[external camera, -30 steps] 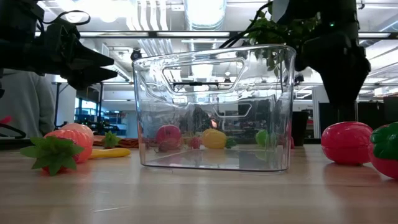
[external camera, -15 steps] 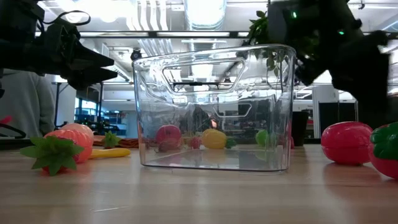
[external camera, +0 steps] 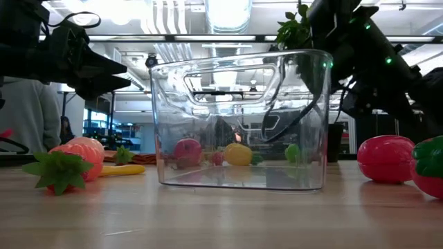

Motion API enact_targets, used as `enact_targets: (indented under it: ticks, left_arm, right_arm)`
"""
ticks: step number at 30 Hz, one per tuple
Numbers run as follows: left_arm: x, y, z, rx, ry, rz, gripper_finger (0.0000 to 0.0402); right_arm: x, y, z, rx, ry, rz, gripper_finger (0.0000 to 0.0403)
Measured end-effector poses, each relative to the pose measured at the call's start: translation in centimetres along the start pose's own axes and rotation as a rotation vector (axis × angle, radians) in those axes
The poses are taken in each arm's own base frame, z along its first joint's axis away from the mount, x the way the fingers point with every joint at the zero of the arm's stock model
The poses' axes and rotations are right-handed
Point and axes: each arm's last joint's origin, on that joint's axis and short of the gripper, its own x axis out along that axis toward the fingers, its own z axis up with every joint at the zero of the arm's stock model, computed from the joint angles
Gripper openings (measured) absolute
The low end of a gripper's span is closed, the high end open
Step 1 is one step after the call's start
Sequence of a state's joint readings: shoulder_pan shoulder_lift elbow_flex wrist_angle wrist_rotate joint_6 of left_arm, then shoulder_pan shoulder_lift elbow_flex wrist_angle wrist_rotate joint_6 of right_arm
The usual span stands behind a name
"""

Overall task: Pick and placing Produce into tupperware
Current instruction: Put the watermelon into the transparent bin

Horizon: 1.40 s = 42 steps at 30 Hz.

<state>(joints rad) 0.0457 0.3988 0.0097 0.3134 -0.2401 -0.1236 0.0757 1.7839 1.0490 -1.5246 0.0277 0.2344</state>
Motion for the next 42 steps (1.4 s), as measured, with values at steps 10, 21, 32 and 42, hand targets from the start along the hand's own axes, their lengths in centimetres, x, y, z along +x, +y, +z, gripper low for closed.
enact_targets:
  ticks: [10, 21, 32, 42]
  left_arm:
    - [0.0, 0.0, 0.0, 0.0, 0.0, 0.0, 0.0293]
    - [0.0, 0.0, 0.0, -0.001, 0.0, 0.0, 0.0293]
    - [0.0, 0.0, 0.0, -0.001, 0.0, 0.0, 0.0293]
    - [0.0, 0.0, 0.0, -0.001, -0.001, 0.0, 0.0293]
  right_arm:
    - [1.8, -2.7, -0.4, 0.129, 0.1, 0.112, 0.0327]
    - [3.9, -2.6, -2.2, 0.133, 0.076, 0.183, 0.0327]
    - [5.3, -2.3, -1.7, 0.155, 0.043, 0.212, 0.0327]
    - [5.7, -2.2, -1.1, 0.188, 0.008, 0.199, 0.0327]
